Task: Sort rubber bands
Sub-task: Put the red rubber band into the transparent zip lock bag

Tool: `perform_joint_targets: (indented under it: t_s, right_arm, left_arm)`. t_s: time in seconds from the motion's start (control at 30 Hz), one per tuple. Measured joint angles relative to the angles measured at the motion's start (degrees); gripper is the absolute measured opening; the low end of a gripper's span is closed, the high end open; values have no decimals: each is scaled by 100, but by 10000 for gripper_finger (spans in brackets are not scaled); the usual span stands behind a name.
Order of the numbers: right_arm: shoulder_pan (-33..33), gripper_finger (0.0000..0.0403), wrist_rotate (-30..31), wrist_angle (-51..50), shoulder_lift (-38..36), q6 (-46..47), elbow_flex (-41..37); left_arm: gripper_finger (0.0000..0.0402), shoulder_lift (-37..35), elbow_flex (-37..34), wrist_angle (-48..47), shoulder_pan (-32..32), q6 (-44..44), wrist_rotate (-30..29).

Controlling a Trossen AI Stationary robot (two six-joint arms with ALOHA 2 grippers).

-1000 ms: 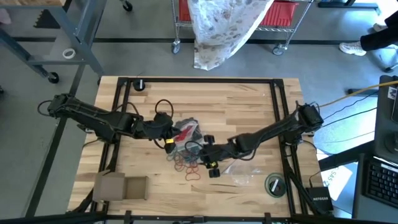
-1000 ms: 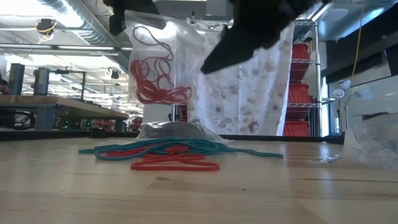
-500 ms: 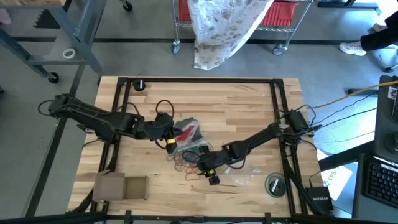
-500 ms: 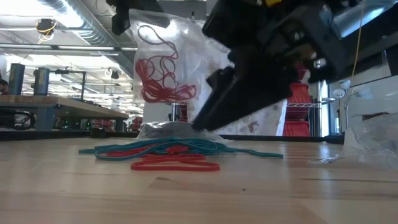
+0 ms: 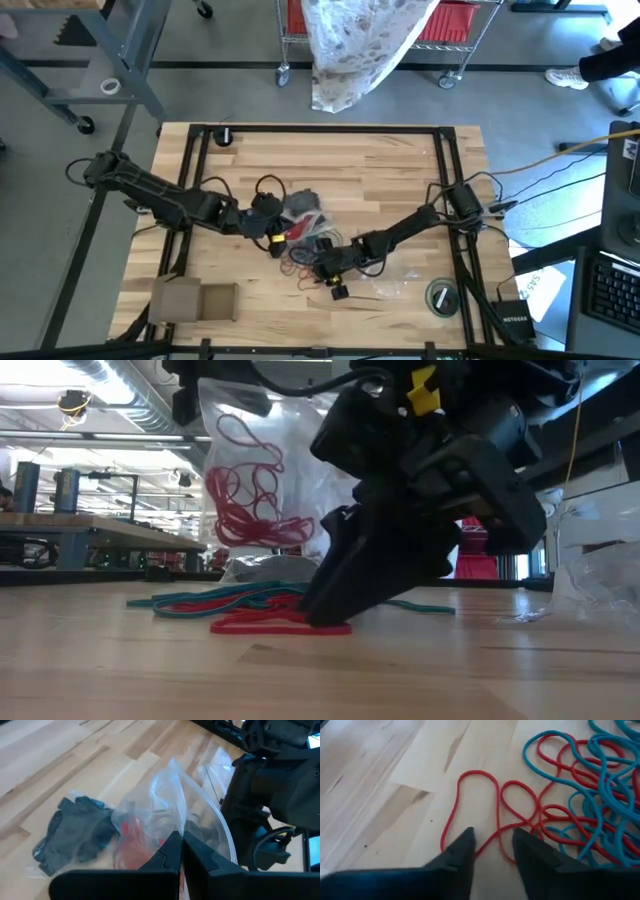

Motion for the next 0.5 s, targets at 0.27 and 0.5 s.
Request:
perform_joint_targets:
  t_s: [0.27, 0.5]
  right_arm:
    - [225, 8, 480, -995, -468, 259, -40]
    - [738, 1, 975, -1680, -1881, 176, -31]
  left_arm:
    - [1, 40, 0, -23, -243, -118, -63]
    - [1, 145, -2, 69, -519, -164, -71]
